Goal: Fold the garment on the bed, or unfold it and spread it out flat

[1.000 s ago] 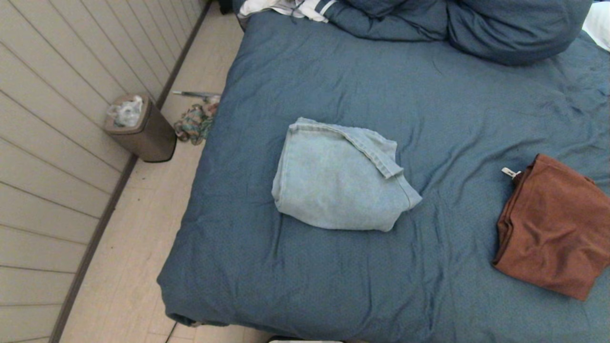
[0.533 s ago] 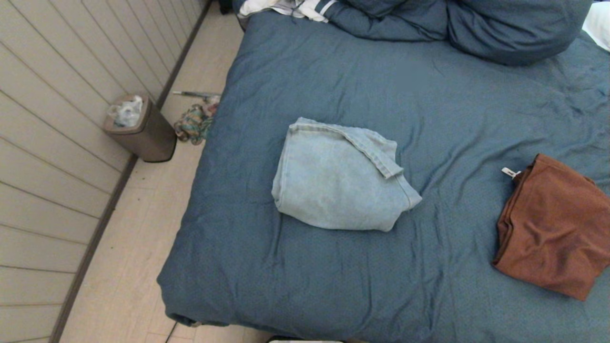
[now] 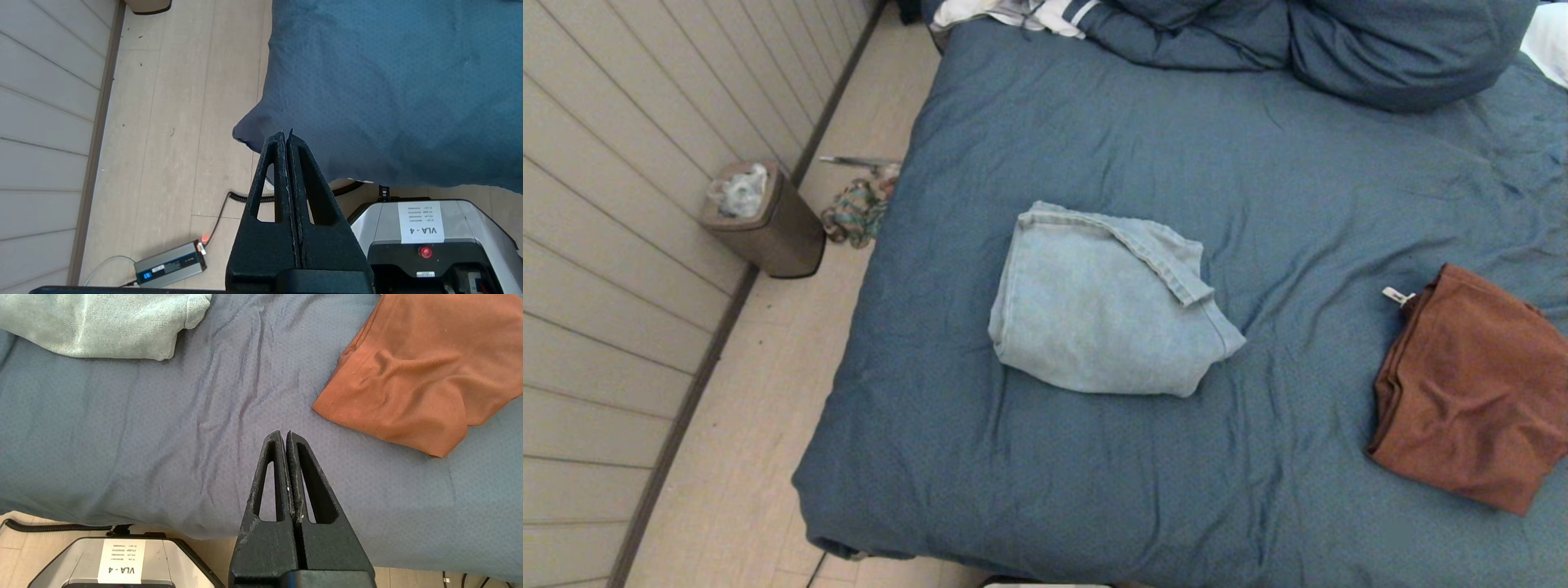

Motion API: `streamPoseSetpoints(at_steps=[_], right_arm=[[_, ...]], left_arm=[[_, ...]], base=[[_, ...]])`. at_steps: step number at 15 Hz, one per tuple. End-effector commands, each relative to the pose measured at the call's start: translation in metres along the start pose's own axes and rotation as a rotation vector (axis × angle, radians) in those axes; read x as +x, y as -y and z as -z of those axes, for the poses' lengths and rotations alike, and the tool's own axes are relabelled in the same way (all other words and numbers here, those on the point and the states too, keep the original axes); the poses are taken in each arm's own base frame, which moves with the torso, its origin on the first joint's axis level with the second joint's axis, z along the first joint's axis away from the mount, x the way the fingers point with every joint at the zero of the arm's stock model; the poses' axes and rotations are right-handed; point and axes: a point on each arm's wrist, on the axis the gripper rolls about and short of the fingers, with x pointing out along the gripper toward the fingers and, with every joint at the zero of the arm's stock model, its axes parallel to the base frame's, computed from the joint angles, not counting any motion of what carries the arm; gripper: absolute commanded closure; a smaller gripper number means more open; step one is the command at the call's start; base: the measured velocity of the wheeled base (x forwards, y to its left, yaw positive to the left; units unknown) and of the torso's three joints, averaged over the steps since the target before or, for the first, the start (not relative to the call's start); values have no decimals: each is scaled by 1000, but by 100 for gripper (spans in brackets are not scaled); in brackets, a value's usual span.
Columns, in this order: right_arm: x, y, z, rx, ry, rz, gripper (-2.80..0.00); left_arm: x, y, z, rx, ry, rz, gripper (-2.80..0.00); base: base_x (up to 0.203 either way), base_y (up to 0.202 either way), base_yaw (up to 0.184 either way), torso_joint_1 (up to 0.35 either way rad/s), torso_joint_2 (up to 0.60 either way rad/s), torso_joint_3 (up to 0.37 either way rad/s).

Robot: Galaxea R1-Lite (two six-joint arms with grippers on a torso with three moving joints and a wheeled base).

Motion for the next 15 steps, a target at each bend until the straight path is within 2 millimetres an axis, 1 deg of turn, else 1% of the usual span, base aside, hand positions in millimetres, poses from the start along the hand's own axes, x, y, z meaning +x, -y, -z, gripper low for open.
streamPoseSetpoints(at_steps=[1, 15], right_arm=[[0, 0, 0, 1, 3, 0, 0], [0, 0, 1, -2, 5, 0, 0]], left_arm=[[0, 0, 0, 1, -3, 0, 0], [0, 0, 0, 1, -3, 0, 0]], base=[[0, 0, 0, 0, 0, 0], [0, 0, 0, 0, 0, 0]])
